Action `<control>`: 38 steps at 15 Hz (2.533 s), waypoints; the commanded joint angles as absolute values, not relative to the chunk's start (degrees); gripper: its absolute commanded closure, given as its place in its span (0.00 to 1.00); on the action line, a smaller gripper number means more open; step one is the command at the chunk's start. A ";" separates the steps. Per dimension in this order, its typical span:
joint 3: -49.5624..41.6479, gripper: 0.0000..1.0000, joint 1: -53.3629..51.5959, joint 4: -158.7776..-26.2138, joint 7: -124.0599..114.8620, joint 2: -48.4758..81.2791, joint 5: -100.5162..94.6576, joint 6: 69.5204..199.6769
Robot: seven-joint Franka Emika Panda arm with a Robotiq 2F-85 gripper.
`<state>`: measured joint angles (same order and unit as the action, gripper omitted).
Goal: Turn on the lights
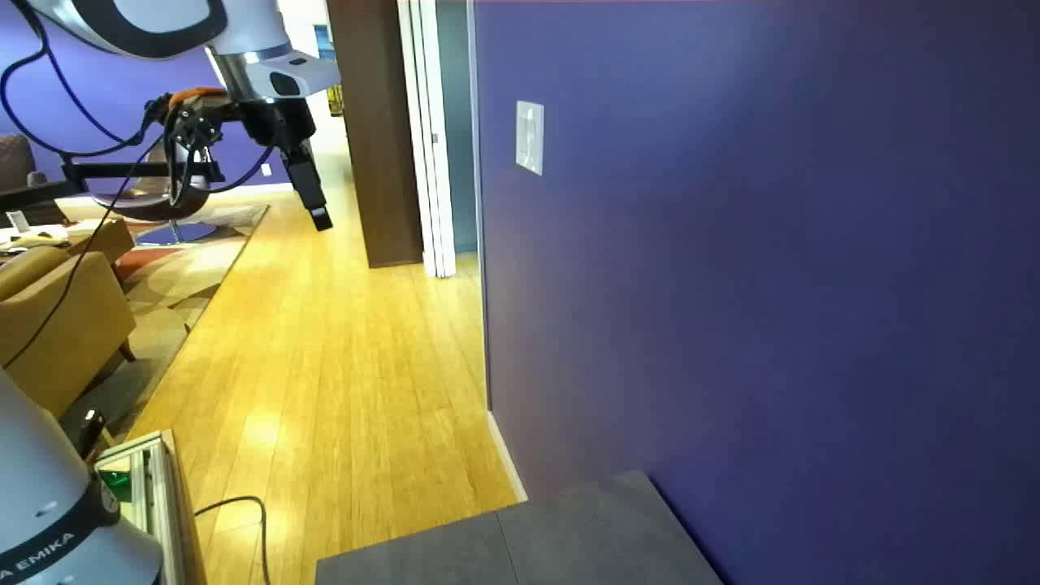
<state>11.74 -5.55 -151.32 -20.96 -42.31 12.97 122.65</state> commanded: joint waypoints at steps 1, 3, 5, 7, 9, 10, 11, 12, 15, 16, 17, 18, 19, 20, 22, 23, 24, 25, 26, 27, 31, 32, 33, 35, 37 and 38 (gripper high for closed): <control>11.73 0.00 -5.50 -151.19 -20.94 -42.30 12.94 122.45; 11.73 0.00 -5.50 -151.19 -20.94 -42.30 12.94 122.45; 11.73 0.00 -5.50 -151.19 -20.94 -42.30 12.94 122.45; 11.73 0.00 -5.50 -151.19 -20.94 -42.30 12.94 122.45; 11.73 0.00 -5.50 -151.19 -20.94 -42.30 12.94 122.45; 11.73 0.00 -5.50 -151.19 -20.94 -42.30 12.94 122.45; 11.73 0.00 -5.50 -151.19 -20.94 -42.30 12.94 122.45; 11.96 0.00 -5.89 -150.02 -22.05 -40.75 14.43 123.18; 14.16 0.00 -5.07 -146.23 -25.27 -35.61 14.86 128.55; 14.68 0.00 -4.80 -144.34 -26.89 -33.51 14.99 129.64; 15.23 0.00 -4.28 -142.59 -28.85 -31.72 14.72 130.55; 15.64 0.00 -3.81 -140.66 -30.51 -29.78 14.32 131.90; 15.80 0.00 -3.59 -138.54 -31.99 -27.78 14.18 132.73; 15.86 0.00 -3.35 -136.18 -33.47 -25.76 14.10 133.27; 15.72 0.25 -2.92 -131.14 -35.73 -21.91 13.52 134.53; 15.59 0.28 -2.89 -128.92 -36.45 -20.26 13.27 135.13; 15.12 0.34 -3.44 -126.46 -36.58 -18.61 14.12 136.05; 14.85 0.41 -3.72 -124.57 -36.84 -17.08 14.38 136.93; 14.68 0.50 -4.14 -122.55 -36.98 -15.38 14.69 138.13; 14.67 0.56 -4.28 -120.94 -37.44 -13.81 14.60 139.36; 14.88 0.84 -4.26 -116.88 -40.20 -8.47 12.19 145.71; 14.71 0.90 -4.46 -116.17 -40.68 -7.26 12.17 147.49; 14.59 0.95 -4.45 -115.57 -41.37 -6.04 11.53 149.50; 14.18 0.99 -4.69 -114.21 -42.16 -3.96 10.96 152.44; 13.72 1.00 -4.80 -112.81 -43.06 -1.95 9.63 154.07; 13.40 0.97 -4.81 -112.18 -43.66 -1.07 8.53 154.80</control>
